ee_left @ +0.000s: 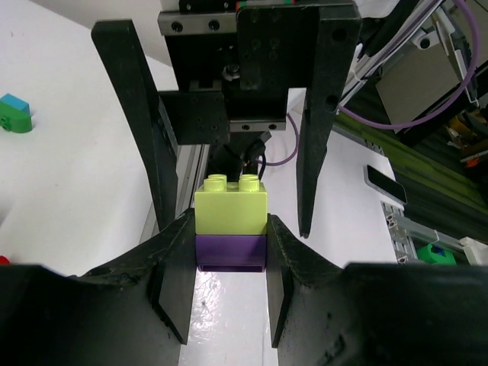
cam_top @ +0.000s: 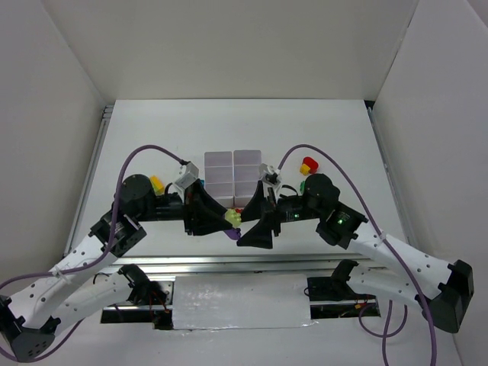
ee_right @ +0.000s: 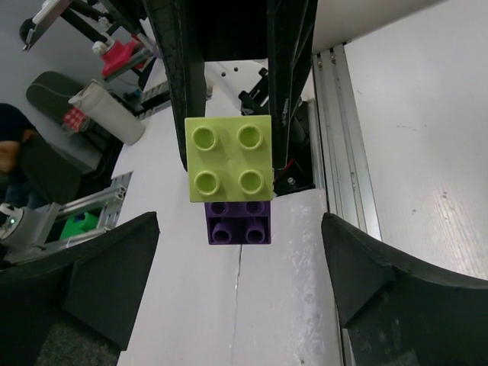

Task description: Sort the legos into containers by color

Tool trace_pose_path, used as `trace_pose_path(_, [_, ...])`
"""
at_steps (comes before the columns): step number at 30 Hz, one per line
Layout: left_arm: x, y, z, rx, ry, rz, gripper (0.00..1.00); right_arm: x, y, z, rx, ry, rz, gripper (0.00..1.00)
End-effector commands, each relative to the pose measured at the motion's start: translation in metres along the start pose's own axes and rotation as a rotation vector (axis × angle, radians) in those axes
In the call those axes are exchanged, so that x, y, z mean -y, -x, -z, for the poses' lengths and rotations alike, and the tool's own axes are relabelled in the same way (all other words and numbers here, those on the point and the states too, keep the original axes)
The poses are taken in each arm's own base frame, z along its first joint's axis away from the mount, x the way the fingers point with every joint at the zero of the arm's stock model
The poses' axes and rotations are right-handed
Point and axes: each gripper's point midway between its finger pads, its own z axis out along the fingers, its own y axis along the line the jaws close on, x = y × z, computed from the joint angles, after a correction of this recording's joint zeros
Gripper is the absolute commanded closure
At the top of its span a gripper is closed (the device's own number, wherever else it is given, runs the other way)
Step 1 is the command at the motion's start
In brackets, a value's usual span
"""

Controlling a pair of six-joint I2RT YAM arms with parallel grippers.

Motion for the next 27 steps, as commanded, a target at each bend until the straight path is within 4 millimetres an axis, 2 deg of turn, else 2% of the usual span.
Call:
trace_pose_path(1, [0.016,0.023,0.002,0.083,-0.049,-0.065,1.0,-0.011,0.013,-0.006,0.054,0.042,0.047,0.09])
trace_pose_path(3, [0.017,0.025,0.003,0.086,-0.054,-0.068,1.0,-0.01,0.014,-0.009,0.06,0.038,0.05,0.16])
trace_pose_path(6, [0.017,0.026,0.002,0.089,-0.048,-0.066,1.0,-0.01,0.013,-0.011,0.052,0.041,0.048,0.2])
trace_pose_path(9, [0.015,0.025,0.002,0.088,-0.047,-0.063,1.0,-0.012,0.015,-0.013,0.062,0.048,0.05,0.38])
trace_pose_path(10, [0.015,0.025,0.002,0.09,-0.044,-0.063,1.0,-0.012,0.016,-0.013,0.062,0.047,0.049,0.45])
trace_pose_path(11, [0.014,0.026,0.002,0.091,-0.041,-0.061,1.0,-0.013,0.017,-0.013,0.063,0.048,0.053,0.62])
trace_pose_path(13, [0.012,0.025,0.001,0.091,-0.033,-0.057,1.0,-0.012,0.017,-0.013,0.064,0.042,0.05,0.8])
trace_pose_path(14, [0.012,0.026,0.001,0.091,-0.031,-0.059,1.0,-0.011,0.017,-0.013,0.064,0.037,0.051,0.93])
trace_pose_path(16, [0.011,0.026,0.001,0.089,-0.025,-0.057,1.0,-0.01,0.016,-0.013,0.058,0.029,0.047,0.95])
trace_pose_path(17, [0.009,0.025,0.001,0.086,-0.017,-0.058,1.0,-0.01,0.016,-0.012,0.058,0.027,0.048,1.0])
trace_pose_path(26, [0.0,0.019,0.0,0.059,0.015,-0.058,1.0,-0.002,0.013,-0.01,0.029,-0.037,0.051,1.0])
trace_pose_path(27, [0.002,0.019,0.001,0.064,0.015,-0.064,1.0,-0.001,0.013,-0.009,0.025,-0.042,0.049,0.95])
